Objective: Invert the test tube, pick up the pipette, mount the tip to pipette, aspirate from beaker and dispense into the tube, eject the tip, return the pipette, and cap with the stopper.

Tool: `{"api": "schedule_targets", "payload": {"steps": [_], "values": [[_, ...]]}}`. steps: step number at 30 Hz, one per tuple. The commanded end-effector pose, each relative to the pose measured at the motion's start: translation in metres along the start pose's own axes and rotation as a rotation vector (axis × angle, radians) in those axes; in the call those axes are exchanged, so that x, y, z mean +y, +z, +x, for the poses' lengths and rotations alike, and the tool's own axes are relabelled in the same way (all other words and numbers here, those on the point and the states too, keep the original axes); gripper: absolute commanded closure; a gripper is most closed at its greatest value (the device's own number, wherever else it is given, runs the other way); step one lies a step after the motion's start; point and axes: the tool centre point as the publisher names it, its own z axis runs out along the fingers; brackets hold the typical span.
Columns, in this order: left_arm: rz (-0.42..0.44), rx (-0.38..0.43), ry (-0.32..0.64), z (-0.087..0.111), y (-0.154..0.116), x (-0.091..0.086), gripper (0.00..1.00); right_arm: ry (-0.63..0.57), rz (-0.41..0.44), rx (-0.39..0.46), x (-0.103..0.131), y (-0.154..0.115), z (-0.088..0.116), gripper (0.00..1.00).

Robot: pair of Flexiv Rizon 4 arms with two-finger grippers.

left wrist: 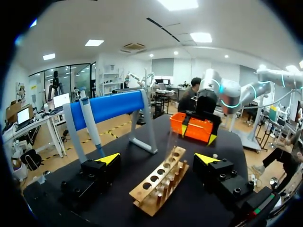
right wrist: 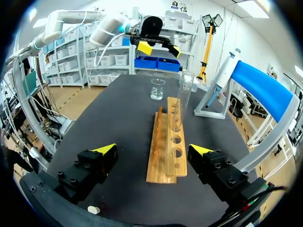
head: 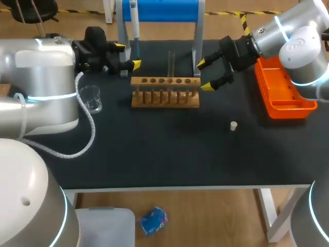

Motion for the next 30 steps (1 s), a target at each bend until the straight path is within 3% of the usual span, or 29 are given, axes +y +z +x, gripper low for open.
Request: {"api": "schedule_targets", "payload": {"steps": [1, 4, 9, 12, 20, 30], "values": [[0.003, -0.001, -0.001, 0.001, -0.002, 0.0, 0.0, 0.0, 0.0, 0.003, 0.0, 0.0, -0.001, 0.0], [0.003, -0.001, -0.001, 0.001, -0.002, 0.0, 0.0, 0.0, 0.0, 0.003, 0.0, 0.0, -0.001, 0.0], [0.055, -0.076, 0.0, -0.03, -0.032, -0.002, 0.0, 0.007, -0.073, 0.022, -0.001, -0.014, 0.035, 0.0], [0.076, -0.109, -0.067, -0.048, -0.053, 0.001, 0.0, 0.011, -0.134, 0.021, 0.002, -0.022, 0.054, 0.0], [0.036, -0.26, -0.092, -0.092, -0.1, 0.026, 0.0, 0.008, -0.257, 0.01, 0.01, -0.029, 0.096, 0.0], [0.001, -0.4, -0.093, -0.136, -0.133, 0.066, 0.0, -0.036, -0.408, 0.049, 0.011, -0.021, 0.131, 0.0]]}}
